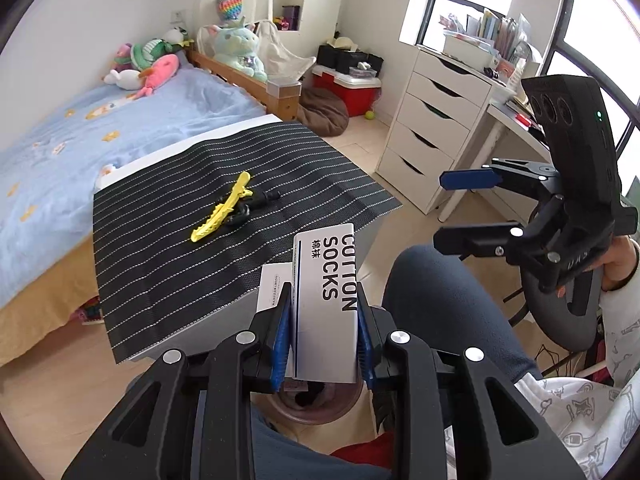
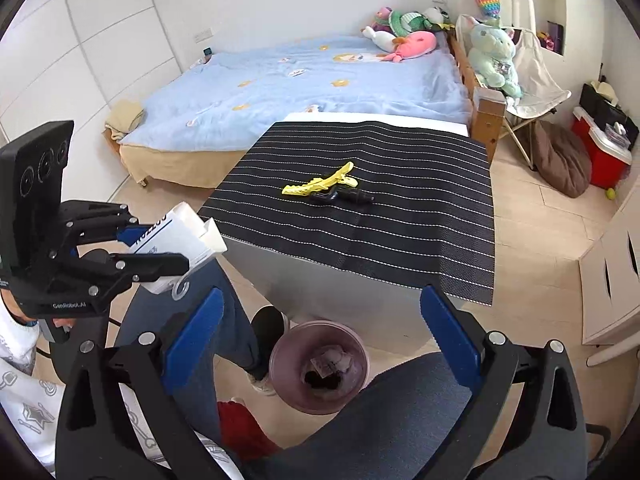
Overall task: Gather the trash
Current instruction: 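Lower the COTTON SOCKS box over the pink bin and open the left gripper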
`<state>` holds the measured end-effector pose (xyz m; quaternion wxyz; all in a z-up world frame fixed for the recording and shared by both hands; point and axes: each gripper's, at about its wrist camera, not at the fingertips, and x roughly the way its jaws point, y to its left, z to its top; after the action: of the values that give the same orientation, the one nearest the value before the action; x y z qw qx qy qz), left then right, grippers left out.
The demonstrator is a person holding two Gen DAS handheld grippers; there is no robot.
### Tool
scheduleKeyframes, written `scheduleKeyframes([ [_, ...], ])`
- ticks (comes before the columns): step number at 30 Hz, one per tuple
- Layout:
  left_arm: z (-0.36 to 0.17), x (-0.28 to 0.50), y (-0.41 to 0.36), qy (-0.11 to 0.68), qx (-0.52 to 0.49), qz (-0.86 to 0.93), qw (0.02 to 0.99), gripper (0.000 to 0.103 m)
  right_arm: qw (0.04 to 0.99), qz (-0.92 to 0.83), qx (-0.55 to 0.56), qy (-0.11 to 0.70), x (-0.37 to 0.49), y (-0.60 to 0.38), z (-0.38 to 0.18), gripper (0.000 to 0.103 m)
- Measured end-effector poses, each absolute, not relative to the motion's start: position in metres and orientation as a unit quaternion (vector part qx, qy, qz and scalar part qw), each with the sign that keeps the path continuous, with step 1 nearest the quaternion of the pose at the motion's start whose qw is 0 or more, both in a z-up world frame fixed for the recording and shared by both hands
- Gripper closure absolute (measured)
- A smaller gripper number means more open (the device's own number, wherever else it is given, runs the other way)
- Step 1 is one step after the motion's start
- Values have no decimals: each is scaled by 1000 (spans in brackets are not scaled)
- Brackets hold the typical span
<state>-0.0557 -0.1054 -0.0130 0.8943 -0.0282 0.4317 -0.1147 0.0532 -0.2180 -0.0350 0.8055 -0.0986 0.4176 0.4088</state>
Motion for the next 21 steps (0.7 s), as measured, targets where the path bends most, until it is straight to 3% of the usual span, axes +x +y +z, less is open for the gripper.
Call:
scheduleKeyframes([
  [9, -12, -54, -117, 434, -17, -135, 891, 68, 812, 400, -82, 418, 60, -230, -34, 6],
  [12, -12, -55, -119, 434, -18, -136, 890, 51, 813, 399, -78, 417, 61, -231, -34, 6],
  [15, -14, -55, -116, 431, -23, -127, 893, 15, 812, 399, -78, 418, 61, -231, -35, 6],
  [21, -15, -54, -112, 429, -23, -107, 896, 9, 810, 399, -78, 422, 62, -229, -36, 6],
])
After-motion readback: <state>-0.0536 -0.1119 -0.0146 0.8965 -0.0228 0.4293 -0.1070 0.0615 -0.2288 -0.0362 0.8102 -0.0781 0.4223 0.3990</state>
